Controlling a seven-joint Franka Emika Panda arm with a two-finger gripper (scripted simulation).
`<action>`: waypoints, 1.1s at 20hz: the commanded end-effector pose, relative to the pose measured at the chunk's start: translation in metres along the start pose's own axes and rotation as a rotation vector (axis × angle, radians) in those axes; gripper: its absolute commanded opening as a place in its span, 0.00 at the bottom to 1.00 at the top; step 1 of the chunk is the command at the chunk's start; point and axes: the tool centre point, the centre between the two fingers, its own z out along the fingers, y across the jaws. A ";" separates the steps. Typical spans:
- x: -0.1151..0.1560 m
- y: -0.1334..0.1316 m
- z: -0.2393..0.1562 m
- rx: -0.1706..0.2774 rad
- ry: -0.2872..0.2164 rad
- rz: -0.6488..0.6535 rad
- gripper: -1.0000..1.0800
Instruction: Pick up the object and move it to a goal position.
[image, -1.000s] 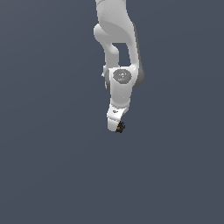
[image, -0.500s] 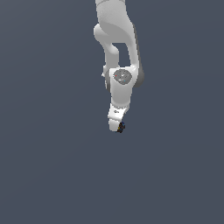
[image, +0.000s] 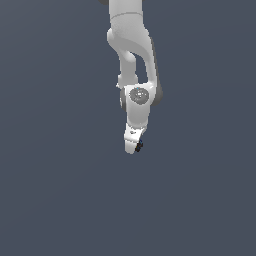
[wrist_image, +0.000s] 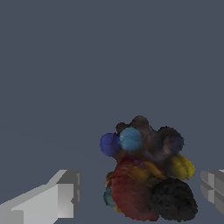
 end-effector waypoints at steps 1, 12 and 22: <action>0.000 0.000 0.010 0.000 0.000 -0.001 0.96; 0.000 0.001 0.017 0.000 0.000 -0.001 0.00; 0.000 0.003 0.007 -0.011 0.004 -0.003 0.00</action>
